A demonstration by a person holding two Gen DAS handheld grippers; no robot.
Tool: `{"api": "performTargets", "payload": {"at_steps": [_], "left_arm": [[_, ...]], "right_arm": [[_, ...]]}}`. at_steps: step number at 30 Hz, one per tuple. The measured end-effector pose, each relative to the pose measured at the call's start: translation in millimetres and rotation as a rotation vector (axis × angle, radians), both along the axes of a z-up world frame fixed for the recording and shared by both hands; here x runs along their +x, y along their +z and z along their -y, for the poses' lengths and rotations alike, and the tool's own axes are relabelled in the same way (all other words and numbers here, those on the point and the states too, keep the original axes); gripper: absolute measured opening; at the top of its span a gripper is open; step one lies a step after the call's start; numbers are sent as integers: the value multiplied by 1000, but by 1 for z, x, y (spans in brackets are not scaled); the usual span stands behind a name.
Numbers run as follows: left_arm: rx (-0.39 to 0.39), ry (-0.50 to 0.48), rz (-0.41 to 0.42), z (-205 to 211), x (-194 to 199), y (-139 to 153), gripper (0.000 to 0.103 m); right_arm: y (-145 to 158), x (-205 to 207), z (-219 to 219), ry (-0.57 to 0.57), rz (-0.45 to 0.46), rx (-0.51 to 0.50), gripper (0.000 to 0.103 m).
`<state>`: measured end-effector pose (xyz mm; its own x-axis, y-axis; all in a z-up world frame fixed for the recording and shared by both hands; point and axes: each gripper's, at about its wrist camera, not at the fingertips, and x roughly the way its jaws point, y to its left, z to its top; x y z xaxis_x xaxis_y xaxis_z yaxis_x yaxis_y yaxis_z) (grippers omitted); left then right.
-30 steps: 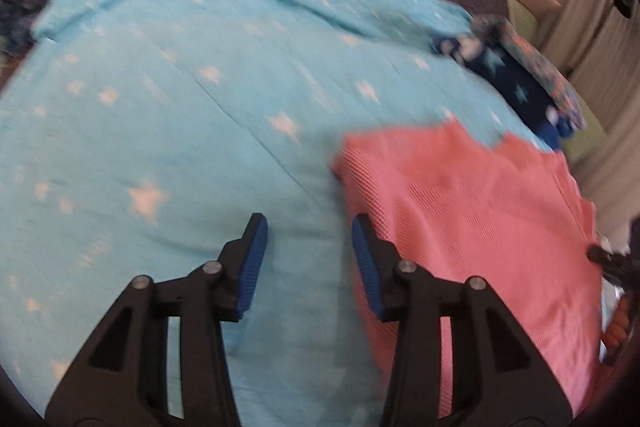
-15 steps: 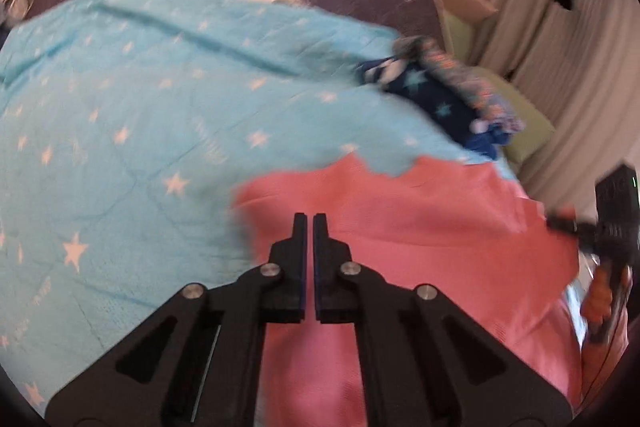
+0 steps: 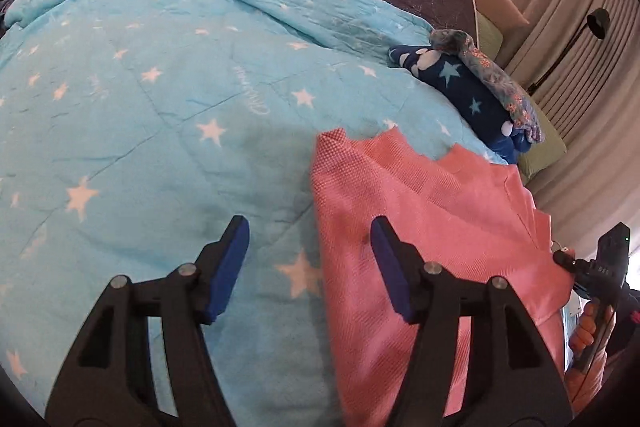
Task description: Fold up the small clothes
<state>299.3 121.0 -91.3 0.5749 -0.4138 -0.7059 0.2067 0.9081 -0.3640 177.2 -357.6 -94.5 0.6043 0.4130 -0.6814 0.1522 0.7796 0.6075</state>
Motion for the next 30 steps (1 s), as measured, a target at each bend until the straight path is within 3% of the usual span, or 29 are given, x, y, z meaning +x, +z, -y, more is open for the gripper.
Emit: {"api": "performTargets", "payload": {"at_steps": [7, 10, 13, 16, 18, 19, 25, 28, 30], "left_arm": [[-23, -69, 14, 25, 3, 7, 65], [-30, -93, 21, 35, 4, 9, 65], [0, -114, 37, 50, 3, 12, 65], [81, -132, 49, 64, 3, 13, 65], [147, -151, 55, 71, 3, 10, 41], [158, -176, 47, 73, 5, 10, 7], [129, -209, 125, 45, 1, 40, 7], [83, -129, 99, 5, 20, 49, 10], [57, -5, 68, -31, 36, 43, 11]], "right_arm": [[52, -29, 32, -111, 175, 53, 3], [56, -34, 35, -88, 158, 8, 3], [42, -33, 29, -63, 112, 27, 3], [37, -30, 19, -41, 104, 43, 3], [39, -28, 13, -19, 107, 41, 3], [40, -28, 9, -6, 111, 34, 3], [56, -11, -14, 63, 141, 4, 3], [70, 12, -34, 130, 196, 26, 3], [75, 27, -46, 161, 224, 28, 3]]}}
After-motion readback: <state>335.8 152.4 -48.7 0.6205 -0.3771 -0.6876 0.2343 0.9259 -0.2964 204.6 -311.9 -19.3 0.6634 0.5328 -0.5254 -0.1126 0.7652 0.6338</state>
